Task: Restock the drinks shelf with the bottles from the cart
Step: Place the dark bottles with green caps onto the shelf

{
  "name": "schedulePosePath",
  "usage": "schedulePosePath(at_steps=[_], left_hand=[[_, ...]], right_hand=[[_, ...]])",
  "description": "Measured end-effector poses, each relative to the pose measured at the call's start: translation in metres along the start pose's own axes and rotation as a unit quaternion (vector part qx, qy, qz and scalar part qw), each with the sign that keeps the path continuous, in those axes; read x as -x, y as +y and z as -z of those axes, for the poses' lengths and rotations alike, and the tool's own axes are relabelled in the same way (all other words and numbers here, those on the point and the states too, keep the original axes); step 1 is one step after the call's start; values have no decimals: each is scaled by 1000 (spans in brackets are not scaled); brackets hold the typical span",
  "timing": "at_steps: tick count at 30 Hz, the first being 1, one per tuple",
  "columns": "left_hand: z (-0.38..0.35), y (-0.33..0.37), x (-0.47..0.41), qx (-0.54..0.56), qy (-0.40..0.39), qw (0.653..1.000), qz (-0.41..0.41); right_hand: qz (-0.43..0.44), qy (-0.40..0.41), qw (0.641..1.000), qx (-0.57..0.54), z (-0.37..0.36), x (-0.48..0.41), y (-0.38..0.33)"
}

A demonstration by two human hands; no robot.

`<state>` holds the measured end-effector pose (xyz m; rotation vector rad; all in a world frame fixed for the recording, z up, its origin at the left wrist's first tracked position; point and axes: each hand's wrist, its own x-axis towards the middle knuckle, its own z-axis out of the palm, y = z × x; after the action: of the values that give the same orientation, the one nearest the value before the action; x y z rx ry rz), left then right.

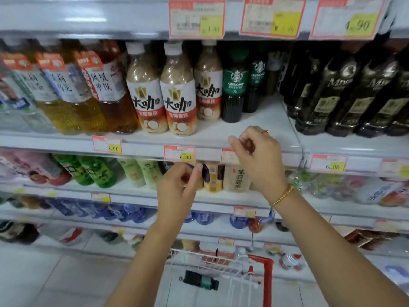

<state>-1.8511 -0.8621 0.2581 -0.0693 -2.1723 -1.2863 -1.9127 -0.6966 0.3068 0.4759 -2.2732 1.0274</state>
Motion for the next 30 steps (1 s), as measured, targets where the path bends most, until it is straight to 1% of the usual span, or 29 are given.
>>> schedulePosePath(at_steps=[2,3,5,8,10,13,15,16,17,19,21,23,25,27,30], left_hand=[[6,-42,38,-44,-66,996,44],[8,-67,60,-82,-101,988,80],[13,-117,106,-141,-160,962,169],[19,-183,176,-172,-228,907,310],[23,-220,217,-190,-262,866,382],[26,-276,270,-244,-291,825,418],[30,-302,289,-260,-315,812,417],[31,-319,301,-269,-333,802,417],[32,-335,312,-278,-350,792,416],[36,-364,330,-289,-374,782,406],[39,-385,343,-291,-397,777,392],[41,-402,350,-294,-417,783,356],[41,-412,351,-292,-414,800,322],[41,-420,354,-291,-393,828,274],[41,-425,359,-279,-369,857,226]], right_hand=[[-13,-132,991,-11,-16,51,0],[-34,-202,979,-11,-30,78,6],[-90,-327,941,-1,-63,133,28],[-190,-443,876,-4,-116,211,68],[-279,-498,821,1,-150,257,97],[-406,-545,734,16,-198,323,146],[-498,-531,685,16,-217,353,173],[-532,-525,664,23,-231,371,186],[-549,-524,650,34,-244,386,197],[-555,-529,640,55,-270,406,212],[-548,-523,650,58,-295,423,226],[-518,-526,671,76,-316,437,240],[-482,-542,681,99,-333,452,253],[-468,-551,684,99,-347,465,265],[-451,-564,680,123,-360,482,282]])
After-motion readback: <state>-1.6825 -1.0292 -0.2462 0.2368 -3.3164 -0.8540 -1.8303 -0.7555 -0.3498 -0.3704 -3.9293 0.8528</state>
